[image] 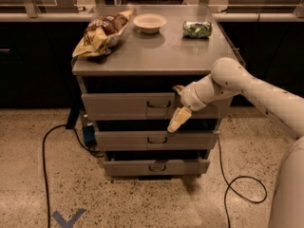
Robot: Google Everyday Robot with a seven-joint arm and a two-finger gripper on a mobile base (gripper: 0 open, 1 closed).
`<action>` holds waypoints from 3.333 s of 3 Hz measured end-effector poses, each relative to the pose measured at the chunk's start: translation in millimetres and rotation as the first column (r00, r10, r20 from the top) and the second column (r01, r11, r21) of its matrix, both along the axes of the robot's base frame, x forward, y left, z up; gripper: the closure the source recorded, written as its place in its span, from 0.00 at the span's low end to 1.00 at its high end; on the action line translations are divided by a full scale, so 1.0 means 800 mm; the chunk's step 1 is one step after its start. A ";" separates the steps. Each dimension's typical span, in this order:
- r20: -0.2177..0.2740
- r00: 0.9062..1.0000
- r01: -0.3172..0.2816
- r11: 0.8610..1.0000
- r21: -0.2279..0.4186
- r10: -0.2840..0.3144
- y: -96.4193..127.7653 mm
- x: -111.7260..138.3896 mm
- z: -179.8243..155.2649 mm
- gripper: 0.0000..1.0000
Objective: Open top drawer
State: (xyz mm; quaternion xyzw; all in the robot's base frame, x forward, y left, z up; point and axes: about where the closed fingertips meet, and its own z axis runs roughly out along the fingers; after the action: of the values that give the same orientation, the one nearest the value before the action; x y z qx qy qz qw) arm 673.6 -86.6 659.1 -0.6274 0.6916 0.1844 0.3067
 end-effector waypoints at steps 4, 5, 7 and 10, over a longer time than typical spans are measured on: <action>-0.073 0.997 -0.021 1.000 -0.002 0.021 0.003 -0.026 0.000 0.00; -0.086 0.996 -0.017 1.000 0.004 0.017 0.002 -0.031 0.002 0.00; -0.104 0.994 -0.022 1.000 0.008 0.022 0.004 -0.041 0.004 0.00; -0.213 0.976 -0.050 0.996 -0.075 0.033 0.001 -0.092 0.008 0.00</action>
Offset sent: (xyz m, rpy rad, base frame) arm -0.0954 -0.0086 -0.0248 -0.0526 0.2769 0.1123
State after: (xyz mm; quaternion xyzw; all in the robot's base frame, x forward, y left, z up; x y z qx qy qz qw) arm 599.7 -85.7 665.7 -0.6302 0.7141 0.2285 0.2019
